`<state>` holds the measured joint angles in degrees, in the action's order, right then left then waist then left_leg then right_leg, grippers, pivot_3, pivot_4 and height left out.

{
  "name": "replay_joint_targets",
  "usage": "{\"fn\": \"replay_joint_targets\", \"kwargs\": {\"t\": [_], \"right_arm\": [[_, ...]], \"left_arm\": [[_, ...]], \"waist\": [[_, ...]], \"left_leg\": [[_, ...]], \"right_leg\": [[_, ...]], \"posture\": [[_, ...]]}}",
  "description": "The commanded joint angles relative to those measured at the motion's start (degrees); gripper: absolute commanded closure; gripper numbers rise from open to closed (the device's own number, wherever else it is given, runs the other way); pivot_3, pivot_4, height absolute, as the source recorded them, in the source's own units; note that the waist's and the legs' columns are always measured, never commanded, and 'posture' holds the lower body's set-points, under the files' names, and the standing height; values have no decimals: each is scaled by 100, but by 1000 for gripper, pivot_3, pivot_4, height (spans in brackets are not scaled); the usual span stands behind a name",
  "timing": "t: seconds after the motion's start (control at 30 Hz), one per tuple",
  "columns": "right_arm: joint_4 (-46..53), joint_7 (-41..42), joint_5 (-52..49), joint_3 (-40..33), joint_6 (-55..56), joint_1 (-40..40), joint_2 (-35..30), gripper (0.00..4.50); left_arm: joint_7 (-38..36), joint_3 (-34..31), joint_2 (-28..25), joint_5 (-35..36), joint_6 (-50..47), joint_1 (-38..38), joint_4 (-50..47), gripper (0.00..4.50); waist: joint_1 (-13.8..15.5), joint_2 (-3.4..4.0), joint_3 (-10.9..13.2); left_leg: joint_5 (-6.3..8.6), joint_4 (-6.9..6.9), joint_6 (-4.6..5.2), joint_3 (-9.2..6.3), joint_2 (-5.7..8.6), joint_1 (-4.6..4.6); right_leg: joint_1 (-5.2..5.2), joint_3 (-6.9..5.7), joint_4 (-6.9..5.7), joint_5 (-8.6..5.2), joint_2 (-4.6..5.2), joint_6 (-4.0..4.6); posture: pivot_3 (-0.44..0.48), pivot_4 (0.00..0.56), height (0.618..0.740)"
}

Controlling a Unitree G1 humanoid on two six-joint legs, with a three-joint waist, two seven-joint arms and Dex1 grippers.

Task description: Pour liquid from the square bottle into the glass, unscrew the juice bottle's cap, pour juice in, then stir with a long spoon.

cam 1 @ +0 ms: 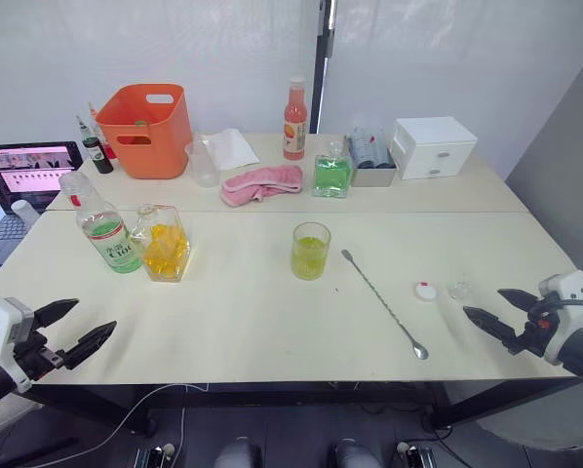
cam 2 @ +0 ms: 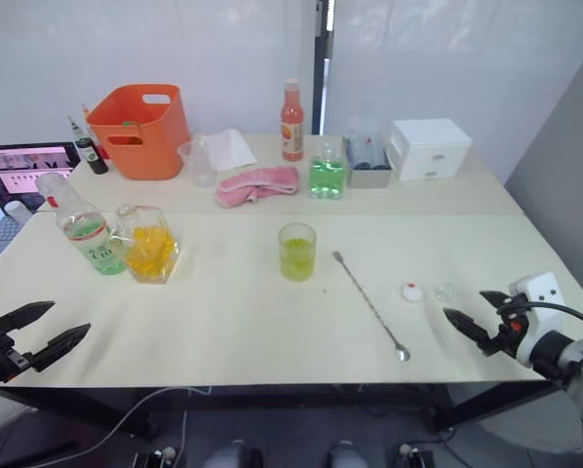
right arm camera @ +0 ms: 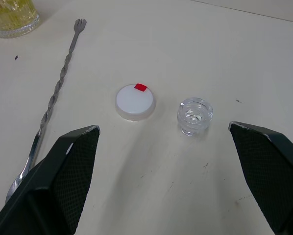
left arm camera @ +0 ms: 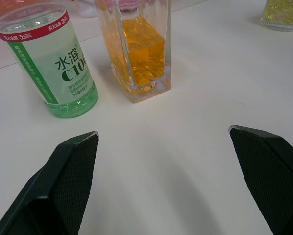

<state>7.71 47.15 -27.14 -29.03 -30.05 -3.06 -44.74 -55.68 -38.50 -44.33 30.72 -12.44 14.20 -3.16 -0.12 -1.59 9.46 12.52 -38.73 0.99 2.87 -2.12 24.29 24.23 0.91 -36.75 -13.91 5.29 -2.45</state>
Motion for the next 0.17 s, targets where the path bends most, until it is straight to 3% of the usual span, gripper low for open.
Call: {"fn": "replay_joint_targets", "kwargs": {"t": [0.03, 0.17], "right_arm": [[56, -28, -24, -221, 75, -3, -151, 28], [103, -54, -60, -246, 14, -34, -181, 28]], "left_arm": [[51, -145, -68, 30, 41, 5, -183, 0], [59, -91, -138, -52, 20, -10, -166, 0]], "waist": [[0, 0, 0], [0, 0, 0]], "left_leg": [[0, 0, 0, 1, 0, 0], [0, 0, 0, 1, -1, 0]], "right_leg": [[0, 0, 0, 0, 0, 0], [0, 0, 0, 0, -1, 0]], "posture": [[0, 150, 715], [0, 150, 715]]}}
